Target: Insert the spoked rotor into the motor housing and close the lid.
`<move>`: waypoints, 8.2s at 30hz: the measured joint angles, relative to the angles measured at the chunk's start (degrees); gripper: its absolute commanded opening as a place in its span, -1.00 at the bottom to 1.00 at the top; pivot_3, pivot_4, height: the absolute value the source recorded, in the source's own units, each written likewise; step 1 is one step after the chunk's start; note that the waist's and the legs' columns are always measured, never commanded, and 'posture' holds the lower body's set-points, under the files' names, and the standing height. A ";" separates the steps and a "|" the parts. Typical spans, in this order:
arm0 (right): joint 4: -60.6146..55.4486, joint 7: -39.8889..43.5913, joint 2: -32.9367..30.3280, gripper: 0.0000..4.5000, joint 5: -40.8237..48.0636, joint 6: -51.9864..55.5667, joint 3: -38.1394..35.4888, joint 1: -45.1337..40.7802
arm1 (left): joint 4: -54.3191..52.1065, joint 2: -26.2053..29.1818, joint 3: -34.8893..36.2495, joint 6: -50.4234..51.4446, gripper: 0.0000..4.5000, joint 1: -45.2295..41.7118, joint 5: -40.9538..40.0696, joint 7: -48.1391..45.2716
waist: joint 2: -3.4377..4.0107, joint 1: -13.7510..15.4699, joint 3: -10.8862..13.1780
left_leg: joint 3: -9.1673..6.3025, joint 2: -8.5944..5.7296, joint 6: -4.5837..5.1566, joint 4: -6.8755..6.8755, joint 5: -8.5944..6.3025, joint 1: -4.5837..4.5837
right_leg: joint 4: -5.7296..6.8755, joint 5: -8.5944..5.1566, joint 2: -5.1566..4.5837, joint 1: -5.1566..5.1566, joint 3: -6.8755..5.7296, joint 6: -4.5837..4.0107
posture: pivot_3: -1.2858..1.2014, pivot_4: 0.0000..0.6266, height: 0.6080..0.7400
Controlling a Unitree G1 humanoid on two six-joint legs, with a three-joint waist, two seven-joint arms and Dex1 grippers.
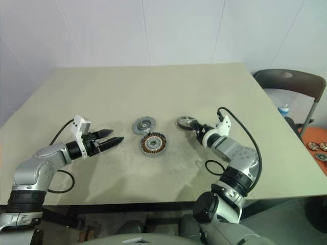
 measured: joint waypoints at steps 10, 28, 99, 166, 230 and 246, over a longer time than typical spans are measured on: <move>3.66 -0.64 0.20 0.04 0.90 -5.03 4.74 1.61 | 0.52 -0.01 -0.76 -0.49 0.89 -0.80 0.86 -0.14 | 0.00 -0.01 0.00 | -0.01 0.00 0.00 -0.01 0.00 0.01 | 0.00 0.00 0.00 0.01 0.01 0.00 | 0.03 -1.00 1.00; 4.15 -0.38 -1.98 -0.78 3.84 -8.62 9.93 4.25 | 1.40 0.00 -0.84 -1.31 0.89 -0.42 1.44 -0.39 | 0.00 0.03 0.00 | -0.01 0.00 0.00 -0.01 0.00 0.02 | -0.01 0.00 0.00 0.02 0.01 0.00 | 0.03 -1.00 1.00; 13.34 30.04 -16.99 -0.78 13.32 11.88 31.02 0.74 | -4.26 0.33 0.36 1.49 0.89 3.71 -1.53 1.33 | 0.07 0.14 0.05 | 0.00 0.01 0.17 -0.06 -0.09 -0.10 | -0.44 0.03 0.01 0.08 -0.01 0.05 | 0.03 -1.00 1.00; 15.84 33.54 -17.78 0.99 8.95 5.77 34.70 -0.95 | -5.30 0.37 0.31 1.66 0.89 3.86 -2.91 2.46 | -0.04 0.12 -0.05 | 0.01 0.02 0.16 0.27 -0.08 0.12 | -0.44 0.14 0.15 0.43 0.00 0.06 | 0.03 -1.00 1.00; 30.72 75.10 -39.97 0.99 -48.27 -101.06 81.74 -27.71 | -3.81 0.31 0.15 1.48 0.89 2.05 -2.90 2.40 | 0.00 0.11 -0.02 | -0.02 -0.08 0.21 0.22 -0.13 -0.69 | -0.53 0.26 -0.08 -0.46 0.03 0.21 | 0.03 -1.00 1.00; 43.84 90.02 -30.84 0.99 -47.38 -96.68 80.77 -34.35 | -4.39 -0.85 0.21 1.42 0.89 3.28 -2.98 3.77 | 0.00 0.15 -0.02 | -0.09 -0.11 -0.14 0.24 0.07 -0.56 | -0.17 0.27 -0.08 -0.49 0.02 0.19 | 0.03 -1.00 1.00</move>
